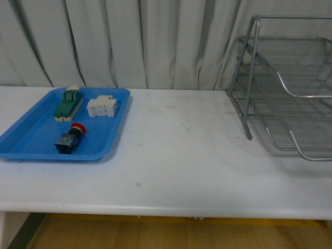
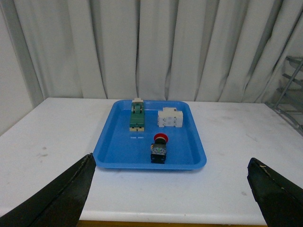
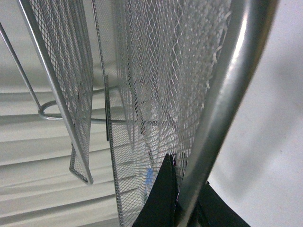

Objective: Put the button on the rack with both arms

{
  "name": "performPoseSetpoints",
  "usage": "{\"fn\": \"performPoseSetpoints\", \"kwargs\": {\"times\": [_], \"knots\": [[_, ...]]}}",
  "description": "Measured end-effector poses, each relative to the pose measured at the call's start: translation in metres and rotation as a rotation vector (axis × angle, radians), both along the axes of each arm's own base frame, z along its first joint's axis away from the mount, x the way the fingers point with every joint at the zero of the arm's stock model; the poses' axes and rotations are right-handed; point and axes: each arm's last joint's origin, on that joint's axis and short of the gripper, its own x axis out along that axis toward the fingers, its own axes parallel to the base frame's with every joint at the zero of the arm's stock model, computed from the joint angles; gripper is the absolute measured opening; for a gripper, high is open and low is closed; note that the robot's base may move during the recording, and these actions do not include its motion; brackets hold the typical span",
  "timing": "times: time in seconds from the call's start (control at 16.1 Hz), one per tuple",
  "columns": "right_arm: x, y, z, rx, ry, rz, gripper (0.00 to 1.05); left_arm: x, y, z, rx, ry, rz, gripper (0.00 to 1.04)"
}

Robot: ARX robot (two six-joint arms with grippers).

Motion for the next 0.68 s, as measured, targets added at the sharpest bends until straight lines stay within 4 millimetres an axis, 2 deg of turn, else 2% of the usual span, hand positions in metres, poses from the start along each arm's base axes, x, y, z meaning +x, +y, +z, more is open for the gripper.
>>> {"fn": "performPoseSetpoints", "kwargs": {"times": [0.12,0.31,0.44,0.68], "knots": [[-0.021,-0.003,-0.001,0.010,0.024,0.014,0.03,0.000,0.000,0.000,0.000,0.000,0.000,0.98],[-0.035,-0.005,-0.001,0.018,0.036,0.019,0.05,0.000,0.000,0.000,0.000,0.000,0.000,0.98],[-0.042,-0.005,-0.003,-0.011,0.051,0.023,0.31,0.000,0.000,0.000,0.000,0.000,0.000,0.98],[-0.048,-0.006,0.000,0.004,0.065,0.010,0.64,0.000,0.000,0.000,0.000,0.000,0.000,0.98]]}}
